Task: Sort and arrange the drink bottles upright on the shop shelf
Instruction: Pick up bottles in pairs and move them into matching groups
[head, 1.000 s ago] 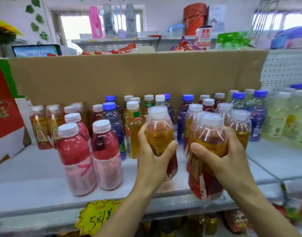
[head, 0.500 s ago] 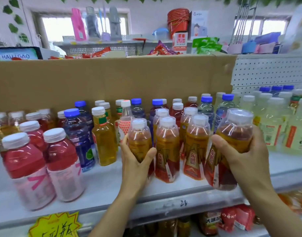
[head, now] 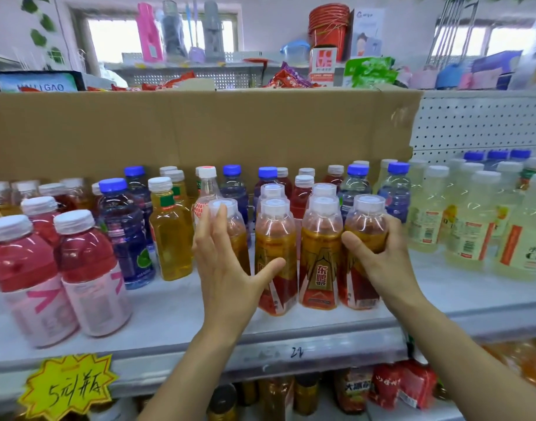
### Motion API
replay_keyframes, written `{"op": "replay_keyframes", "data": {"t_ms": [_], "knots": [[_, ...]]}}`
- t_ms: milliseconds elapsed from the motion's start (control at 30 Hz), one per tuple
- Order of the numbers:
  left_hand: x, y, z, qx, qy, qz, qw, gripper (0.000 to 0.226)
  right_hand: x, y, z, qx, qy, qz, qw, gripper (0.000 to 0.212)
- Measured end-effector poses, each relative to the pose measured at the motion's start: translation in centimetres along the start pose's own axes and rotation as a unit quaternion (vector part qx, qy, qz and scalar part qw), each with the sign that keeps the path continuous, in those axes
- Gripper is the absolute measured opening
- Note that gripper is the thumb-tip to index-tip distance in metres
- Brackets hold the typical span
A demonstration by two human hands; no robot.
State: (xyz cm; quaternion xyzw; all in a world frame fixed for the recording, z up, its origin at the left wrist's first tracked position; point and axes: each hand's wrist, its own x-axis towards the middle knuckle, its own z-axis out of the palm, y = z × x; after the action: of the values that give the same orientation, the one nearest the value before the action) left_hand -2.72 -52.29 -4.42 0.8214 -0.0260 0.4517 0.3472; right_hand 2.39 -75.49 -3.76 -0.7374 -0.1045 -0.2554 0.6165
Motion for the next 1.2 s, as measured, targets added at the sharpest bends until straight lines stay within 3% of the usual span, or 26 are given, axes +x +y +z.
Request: {"op": "replay_keyframes", "data": {"t_ms": [633, 800, 1067, 1200], "knots": [[0.2, -2.4, -3.7, -0.073, -0.107, -0.018, 0.991, 0.105, -0.7, -0.1, -0.1, -0.017, -0.008, 0.038, 0.999, 0.074], [-0.3, 0.9, -2.8, -0.04, 0.005, 0.074, 0.996, 0.081, -1.2, 0.6, -1.6, -0.014, -0.055, 0.031, 0.998, 0.066], [-1.9, 11.2, 3.5, -0.11, -0.035, 0.217, 0.969, 0.059, 1.9, 0.7, -7.2, -0.041, -0.156, 0.002, 0.987, 0.041], [-3.0, 17.0, 9.4, -0.163, -0.065, 0.236, 0.956, 0.054, 4.2, 1.9, -12.1, -0.096, -0.207, -0.035, 0.973, 0.047]]}}
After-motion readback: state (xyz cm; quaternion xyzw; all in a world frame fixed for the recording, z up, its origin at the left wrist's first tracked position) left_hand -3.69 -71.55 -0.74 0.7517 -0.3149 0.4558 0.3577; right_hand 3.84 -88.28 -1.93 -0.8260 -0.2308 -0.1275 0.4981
